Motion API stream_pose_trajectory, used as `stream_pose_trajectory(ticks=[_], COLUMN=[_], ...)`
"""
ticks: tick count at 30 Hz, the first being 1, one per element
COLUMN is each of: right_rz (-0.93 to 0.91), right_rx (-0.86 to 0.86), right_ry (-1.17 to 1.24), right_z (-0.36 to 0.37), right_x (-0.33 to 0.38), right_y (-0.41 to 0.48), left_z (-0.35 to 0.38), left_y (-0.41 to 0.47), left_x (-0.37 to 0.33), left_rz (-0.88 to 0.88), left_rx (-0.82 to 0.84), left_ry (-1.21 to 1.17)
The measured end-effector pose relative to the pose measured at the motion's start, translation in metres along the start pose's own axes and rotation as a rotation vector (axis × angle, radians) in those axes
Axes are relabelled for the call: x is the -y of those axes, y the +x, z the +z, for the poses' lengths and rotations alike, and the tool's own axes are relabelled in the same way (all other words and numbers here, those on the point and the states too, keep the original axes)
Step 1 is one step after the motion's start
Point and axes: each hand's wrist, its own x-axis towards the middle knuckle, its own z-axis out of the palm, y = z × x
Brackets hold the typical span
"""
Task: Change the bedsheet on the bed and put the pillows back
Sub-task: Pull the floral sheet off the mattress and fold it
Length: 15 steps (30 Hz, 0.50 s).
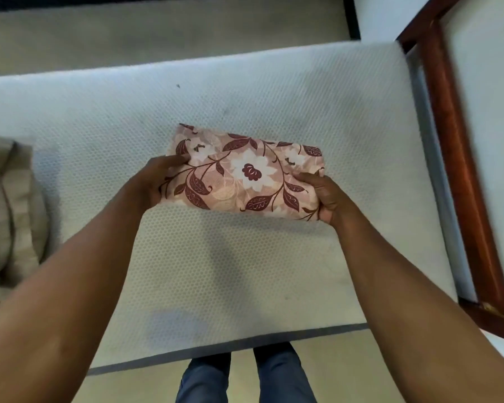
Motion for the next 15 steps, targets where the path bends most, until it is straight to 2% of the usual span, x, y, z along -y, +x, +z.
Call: stream_pose_trajectory(ticks=[3, 5, 7, 12, 15], right_rz=[-0.096, -0.172, -0.236, -0.328, -0.321], right_rx=[0.071, 0.156, 0.256, 0.439, 0.583], right_ry=[0.033, 0.094, 0.149, 0.128, 0.035], right_z=[0.046, 0.086, 0.131, 0.258, 0.317], right_x=[0.032, 0.052, 0.066, 0.059, 0.028], right_y=[-0.048, -0.083, -0.110, -0.165, -0.202], left_z=[-0.029, -0.052, -0.064, -0.037, -0.042], left_y=[-0.076, -0.129, -0.174, -0.260, -0.299], left_x=[-0.042, -0.059, -0.060, -0.077, -0.082], left_rz=[0.117, 0.298, 0.342, 0.655, 0.695], left_rx=[0.090, 0.173, 0.243, 0.117, -0.068], left_ry=[-0.209, -0.490, -0.736, -0.792, -0.852])
